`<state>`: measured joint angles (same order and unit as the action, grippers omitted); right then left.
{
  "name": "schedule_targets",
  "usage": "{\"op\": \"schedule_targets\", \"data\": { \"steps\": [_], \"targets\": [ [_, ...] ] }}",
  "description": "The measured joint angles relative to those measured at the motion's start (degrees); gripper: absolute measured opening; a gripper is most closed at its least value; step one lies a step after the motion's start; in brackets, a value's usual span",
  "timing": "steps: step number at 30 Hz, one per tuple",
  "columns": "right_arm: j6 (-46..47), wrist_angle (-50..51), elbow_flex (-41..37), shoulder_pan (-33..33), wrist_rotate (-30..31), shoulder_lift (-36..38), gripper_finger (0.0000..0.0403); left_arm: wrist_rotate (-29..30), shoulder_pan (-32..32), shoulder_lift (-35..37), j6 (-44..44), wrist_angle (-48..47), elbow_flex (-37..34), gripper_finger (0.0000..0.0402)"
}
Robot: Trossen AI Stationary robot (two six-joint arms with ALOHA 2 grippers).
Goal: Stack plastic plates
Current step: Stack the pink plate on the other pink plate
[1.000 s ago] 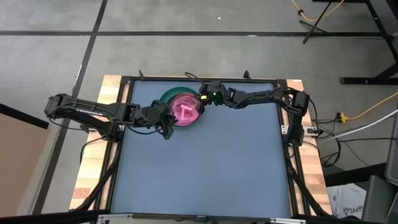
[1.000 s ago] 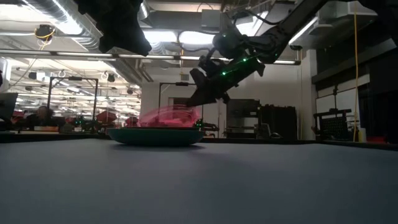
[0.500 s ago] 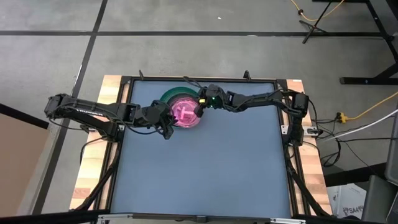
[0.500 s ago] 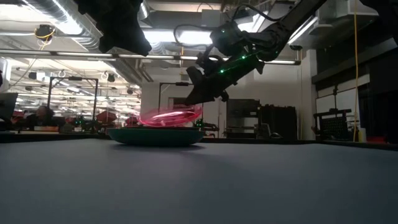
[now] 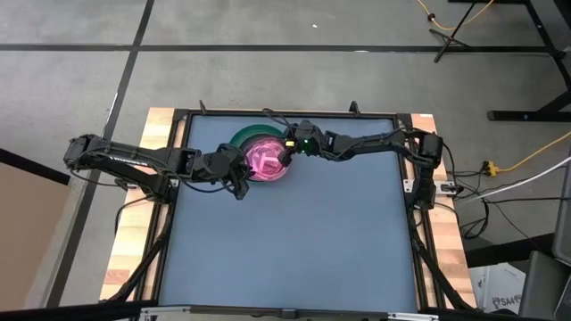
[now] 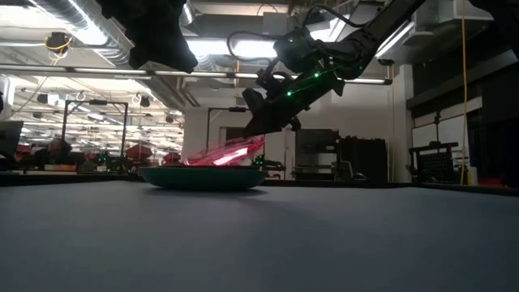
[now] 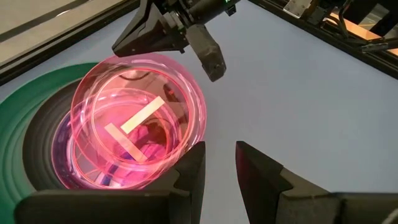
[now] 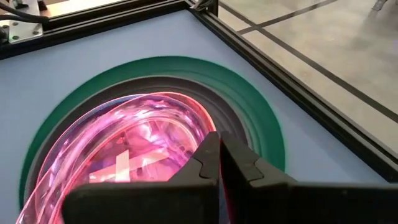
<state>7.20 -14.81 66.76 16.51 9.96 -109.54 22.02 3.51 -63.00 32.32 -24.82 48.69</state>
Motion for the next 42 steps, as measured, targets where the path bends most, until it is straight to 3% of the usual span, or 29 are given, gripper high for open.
{"op": "schedule_targets", "data": {
  "steps": [16,23,28,42],
  "targets": [
    [4.09,-5.39,0.00,0.02,0.53,-5.25,0.0003,0.02,0.00,0.00,0.00,-0.02,0.00,0.0082],
    [3.37,-5.76,0.00,0.93,-1.10,-5.25,0.0052,0.02,0.00,0.00,0.00,-0.02,0.00,0.0082],
    [-1.45,-3.30,0.00,2.62,-5.91,-5.09,0.0075,-0.07,0.00,0.00,0.00,-0.04,0.00,0.0082],
    [-6.08,4.76,0.00,5.65,-7.54,-5.01,0.0052,-0.04,0.01,0.00,0.01,-0.04,0.00,0.0082]
  ]
}}
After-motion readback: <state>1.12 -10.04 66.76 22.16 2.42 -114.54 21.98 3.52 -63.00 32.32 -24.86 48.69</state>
